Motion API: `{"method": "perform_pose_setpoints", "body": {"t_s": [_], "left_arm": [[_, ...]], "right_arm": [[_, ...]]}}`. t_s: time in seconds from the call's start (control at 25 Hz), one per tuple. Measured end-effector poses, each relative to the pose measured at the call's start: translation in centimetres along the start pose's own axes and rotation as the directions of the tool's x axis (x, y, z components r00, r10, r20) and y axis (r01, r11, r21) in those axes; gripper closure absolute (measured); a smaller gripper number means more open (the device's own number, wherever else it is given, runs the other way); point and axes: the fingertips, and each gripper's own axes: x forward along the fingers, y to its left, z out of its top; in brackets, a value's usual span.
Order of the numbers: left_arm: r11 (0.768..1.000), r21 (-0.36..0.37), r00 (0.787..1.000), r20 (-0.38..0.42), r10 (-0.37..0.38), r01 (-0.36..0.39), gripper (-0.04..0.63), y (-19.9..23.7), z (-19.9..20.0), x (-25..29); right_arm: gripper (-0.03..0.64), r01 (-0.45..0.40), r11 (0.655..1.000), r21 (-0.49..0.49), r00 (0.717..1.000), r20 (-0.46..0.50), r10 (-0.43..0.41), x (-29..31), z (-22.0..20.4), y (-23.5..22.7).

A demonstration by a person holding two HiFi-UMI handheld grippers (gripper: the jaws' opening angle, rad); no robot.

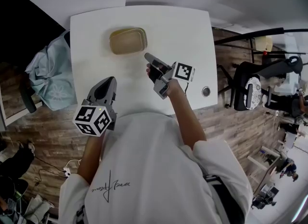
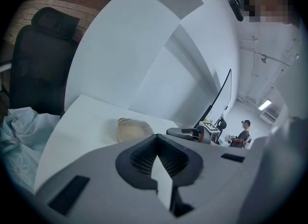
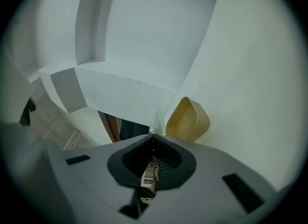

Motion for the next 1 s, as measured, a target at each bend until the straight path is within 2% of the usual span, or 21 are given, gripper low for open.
{"method": "perform_pose_setpoints", "body": {"t_s": [0.2,0.68,1.0], "left_arm": [[1.0,-0.005,1.0,0.007,-0.005,0.005,0.589,-0.2,-0.2,-0.5],[1.0,-0.002,1.0,0.024,0.004,-0.004,0.589,-0.3,-0.6,-1.6],[0.999,-0.028,0.999,0.047,0.016,-0.015,0.588,-0.5,-1.0,-2.6]], "right_arm": [[0.604,-0.026,0.999,-0.041,1.0,-0.004,0.026,0.0,-0.3,1.2],[0.604,-0.062,0.996,-0.062,0.998,-0.015,0.061,-0.5,-0.7,3.0],[0.604,-0.087,0.994,-0.067,0.996,-0.016,0.086,-0.7,-1.6,4.0]]}}
